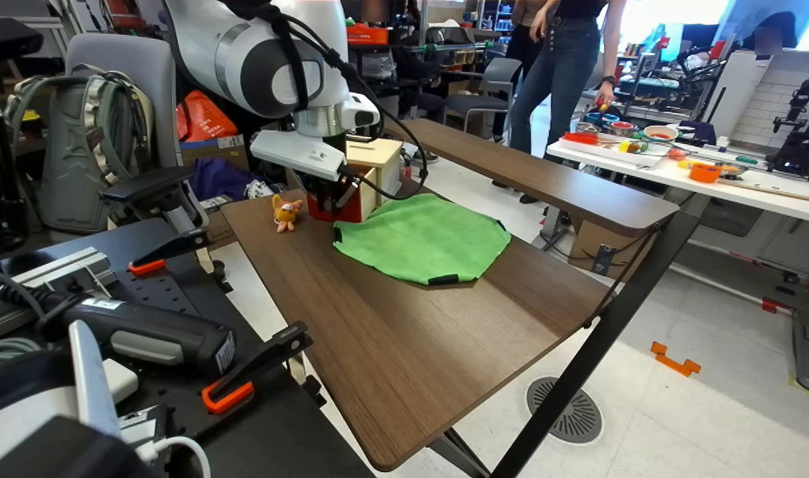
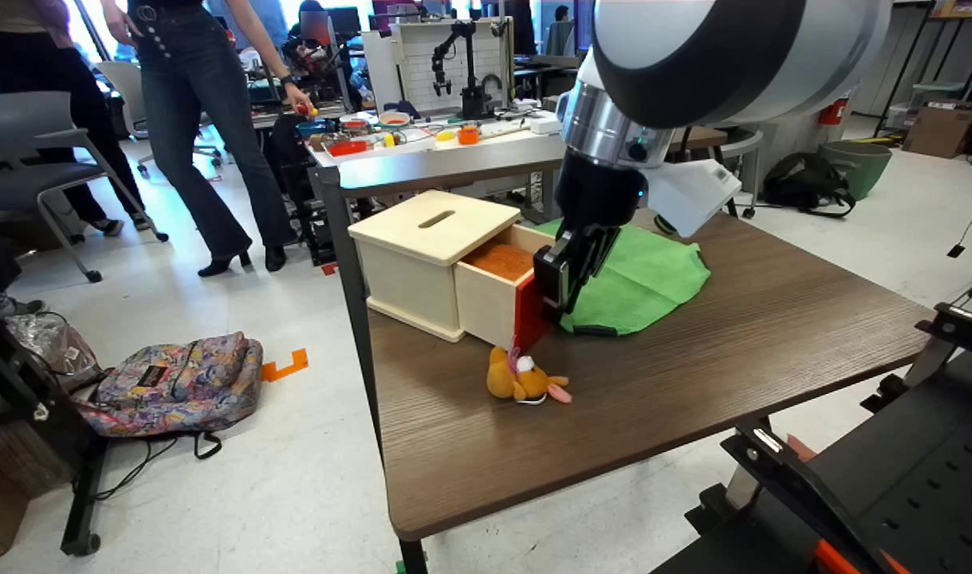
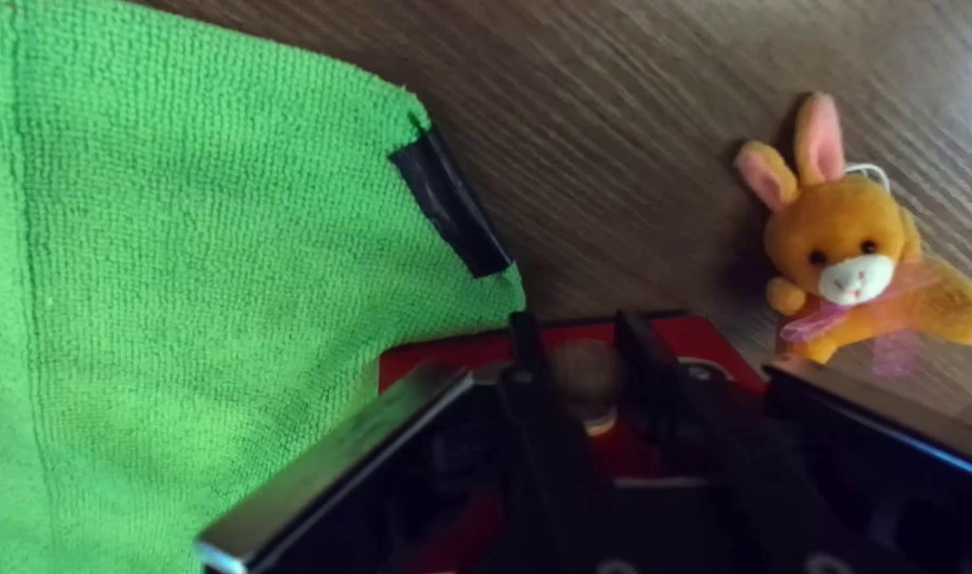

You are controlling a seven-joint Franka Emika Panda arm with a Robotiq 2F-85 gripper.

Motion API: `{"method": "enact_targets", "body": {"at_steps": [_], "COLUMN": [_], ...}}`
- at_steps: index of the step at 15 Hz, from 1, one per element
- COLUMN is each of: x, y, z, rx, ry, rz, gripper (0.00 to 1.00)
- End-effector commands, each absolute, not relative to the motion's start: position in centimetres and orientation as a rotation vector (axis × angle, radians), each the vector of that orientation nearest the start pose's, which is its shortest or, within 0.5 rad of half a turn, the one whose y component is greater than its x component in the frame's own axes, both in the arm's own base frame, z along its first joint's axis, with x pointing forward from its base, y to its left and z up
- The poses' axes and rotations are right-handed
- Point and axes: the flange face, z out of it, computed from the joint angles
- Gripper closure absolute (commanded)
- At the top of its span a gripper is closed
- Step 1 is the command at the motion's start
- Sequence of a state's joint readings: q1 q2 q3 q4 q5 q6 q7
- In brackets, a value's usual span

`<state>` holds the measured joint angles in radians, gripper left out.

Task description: Open the orange drawer and put the brown toy in the drawer

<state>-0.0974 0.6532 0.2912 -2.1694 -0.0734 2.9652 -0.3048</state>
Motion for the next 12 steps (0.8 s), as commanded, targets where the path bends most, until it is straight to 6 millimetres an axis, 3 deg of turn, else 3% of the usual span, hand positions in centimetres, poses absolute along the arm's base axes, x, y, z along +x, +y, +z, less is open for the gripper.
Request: {"method": "enact_targets", "body": {"at_steps": [1, 7, 12], "x": [54.0, 53.3, 49.7], "y": [11.5, 11.1, 11.4], "z": [12.6, 12.6, 12.9], "rx": [-2.890, -2.888, -2.888], "ry": [-0.688, -0.650, -0.702], "rz": [-0.262, -0.223, -0.178], "gripper": [0.40, 0.00, 0.00]}}
